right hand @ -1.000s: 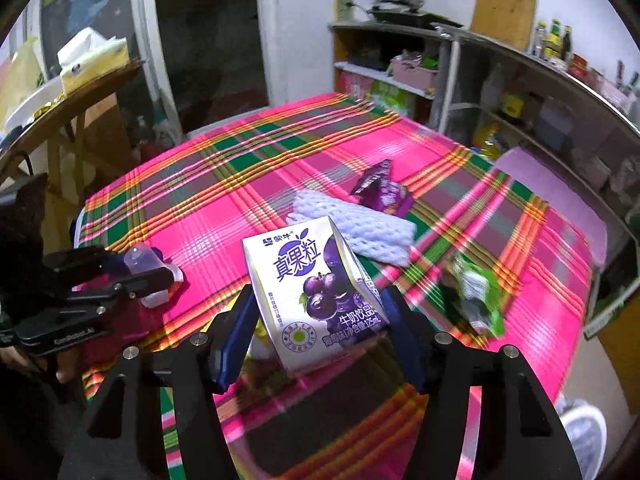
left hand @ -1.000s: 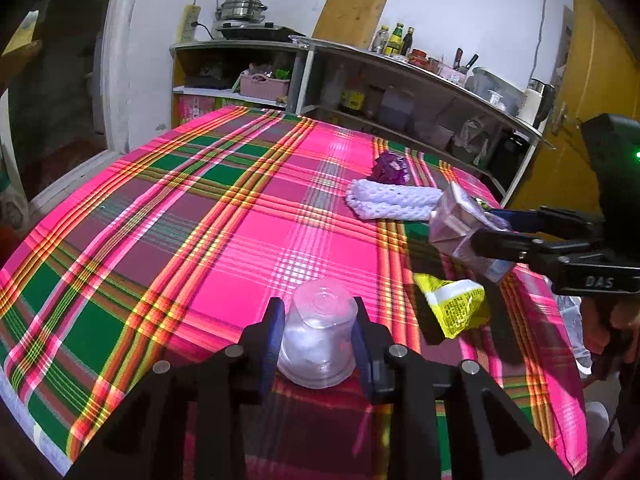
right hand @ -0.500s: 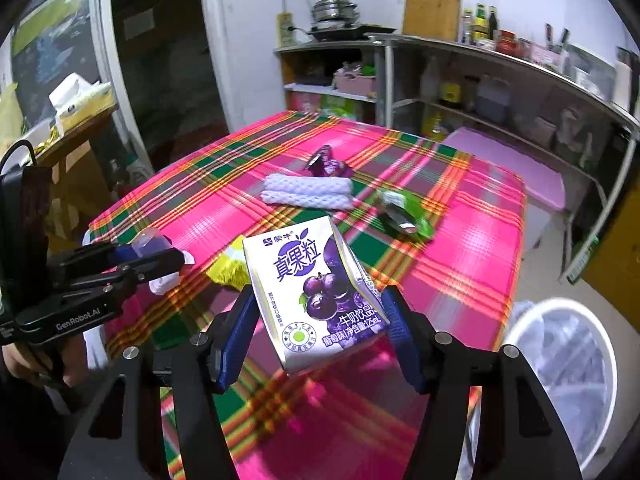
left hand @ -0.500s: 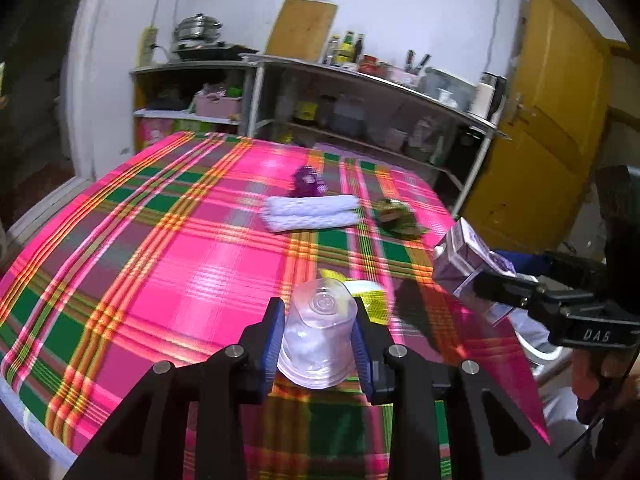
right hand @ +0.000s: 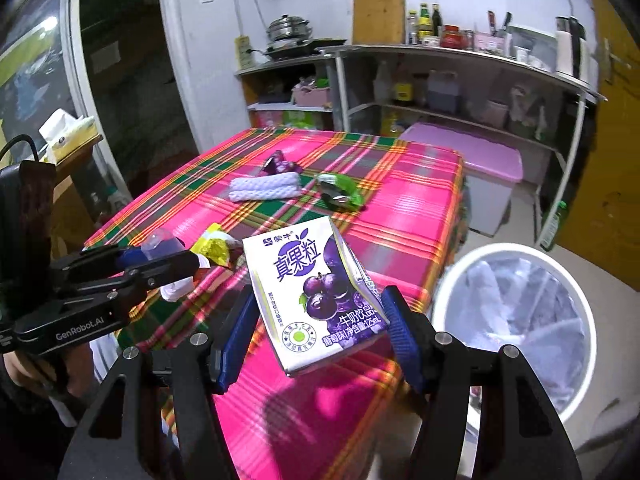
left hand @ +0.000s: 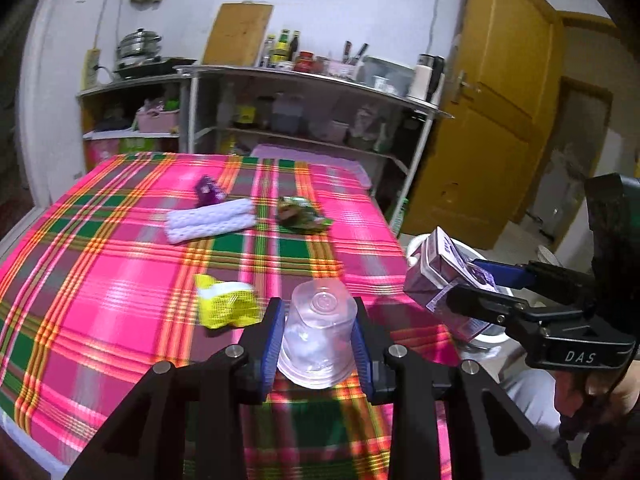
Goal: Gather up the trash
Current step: 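Carry the plastic cup and grape milk carton over the bin with both grippers, then open both grippers to drop the cup and carton into the bin, then move both grippers back over the table toward the yellow snack wrapper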
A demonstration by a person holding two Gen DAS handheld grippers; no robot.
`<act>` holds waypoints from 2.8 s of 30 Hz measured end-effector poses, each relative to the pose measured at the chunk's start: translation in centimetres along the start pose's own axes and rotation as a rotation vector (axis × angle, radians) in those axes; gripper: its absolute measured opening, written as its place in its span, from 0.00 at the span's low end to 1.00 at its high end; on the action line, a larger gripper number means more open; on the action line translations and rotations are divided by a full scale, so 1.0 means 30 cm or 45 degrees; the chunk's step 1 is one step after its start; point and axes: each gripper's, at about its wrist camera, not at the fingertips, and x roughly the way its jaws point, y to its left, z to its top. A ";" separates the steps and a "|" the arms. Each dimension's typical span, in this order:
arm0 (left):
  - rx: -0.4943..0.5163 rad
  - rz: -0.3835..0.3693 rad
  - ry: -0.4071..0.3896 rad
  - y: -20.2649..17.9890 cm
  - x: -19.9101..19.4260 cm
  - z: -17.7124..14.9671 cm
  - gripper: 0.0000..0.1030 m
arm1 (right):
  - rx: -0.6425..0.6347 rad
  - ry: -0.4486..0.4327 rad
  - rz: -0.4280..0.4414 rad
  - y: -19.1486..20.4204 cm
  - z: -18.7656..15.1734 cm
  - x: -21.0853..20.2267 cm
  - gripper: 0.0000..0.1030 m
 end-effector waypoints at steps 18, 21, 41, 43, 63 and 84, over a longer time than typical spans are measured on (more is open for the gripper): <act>0.150 -0.153 0.091 -0.242 0.150 0.035 0.32 | 0.200 -0.028 -0.182 -0.262 -0.108 -0.117 0.61; 0.179 -0.173 0.096 -0.280 0.179 0.047 0.32 | 0.235 -0.024 -0.220 -0.311 -0.123 -0.123 0.61; 0.276 -0.291 0.222 -0.503 0.432 0.071 0.32 | 0.440 0.055 -0.323 -0.552 -0.213 -0.102 0.62; 0.286 -0.300 0.243 -0.521 0.464 0.068 0.32 | 0.448 0.068 -0.324 -0.567 -0.217 -0.092 0.62; 0.216 -0.353 0.380 -0.554 0.635 0.070 0.46 | 0.499 0.157 -0.365 -0.651 -0.254 -0.017 0.63; 0.144 -0.267 0.155 -0.366 0.287 0.054 0.45 | 0.390 -0.041 -0.234 -0.391 -0.166 -0.181 0.63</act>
